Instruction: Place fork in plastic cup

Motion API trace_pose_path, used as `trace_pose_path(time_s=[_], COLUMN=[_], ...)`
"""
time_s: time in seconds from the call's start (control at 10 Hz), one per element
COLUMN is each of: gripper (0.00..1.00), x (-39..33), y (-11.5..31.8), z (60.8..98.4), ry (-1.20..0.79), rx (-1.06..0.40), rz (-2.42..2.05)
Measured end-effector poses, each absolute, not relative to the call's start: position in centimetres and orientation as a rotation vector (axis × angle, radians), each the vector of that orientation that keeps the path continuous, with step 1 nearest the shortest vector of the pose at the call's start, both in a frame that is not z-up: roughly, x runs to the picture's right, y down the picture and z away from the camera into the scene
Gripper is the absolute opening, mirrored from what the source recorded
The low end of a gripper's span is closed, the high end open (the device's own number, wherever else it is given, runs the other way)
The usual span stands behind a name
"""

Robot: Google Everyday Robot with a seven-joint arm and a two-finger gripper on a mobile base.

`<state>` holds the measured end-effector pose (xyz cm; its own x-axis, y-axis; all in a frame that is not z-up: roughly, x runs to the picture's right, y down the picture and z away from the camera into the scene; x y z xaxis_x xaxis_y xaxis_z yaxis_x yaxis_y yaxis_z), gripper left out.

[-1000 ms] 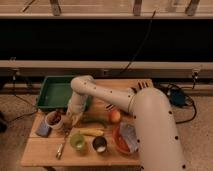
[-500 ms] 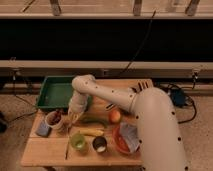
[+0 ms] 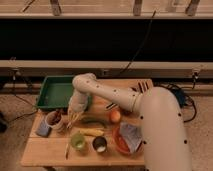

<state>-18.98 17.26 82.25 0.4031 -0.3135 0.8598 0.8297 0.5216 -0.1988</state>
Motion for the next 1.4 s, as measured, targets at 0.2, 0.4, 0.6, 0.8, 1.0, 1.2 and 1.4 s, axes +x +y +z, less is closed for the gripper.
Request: trace_pose_path(time_s=[0.2, 0.4, 0.6, 0.8, 1.0, 1.2, 1.4], gripper=[0.00, 0.00, 0.00, 0.00, 0.00, 0.00, 0.02], x=[-18.9, -19.0, -19.1, -19.2, -19.5, -19.7, -19.7], y=[15.4, 13.1, 11.4, 10.6, 9.8, 9.1, 9.0], z=[79.8, 76.6, 73.9, 72.3, 70.3, 68.7, 68.3], ry=[-0.872, -0.875, -0.876, -0.875, -0.875, -0.871, -0.866], rx=[-0.643, -0.575, -0.506, -0.460, -0.415, -0.373, -0.353], rz=[-0.808, -0.829, -0.855, -0.878, -0.908, -0.934, -0.945])
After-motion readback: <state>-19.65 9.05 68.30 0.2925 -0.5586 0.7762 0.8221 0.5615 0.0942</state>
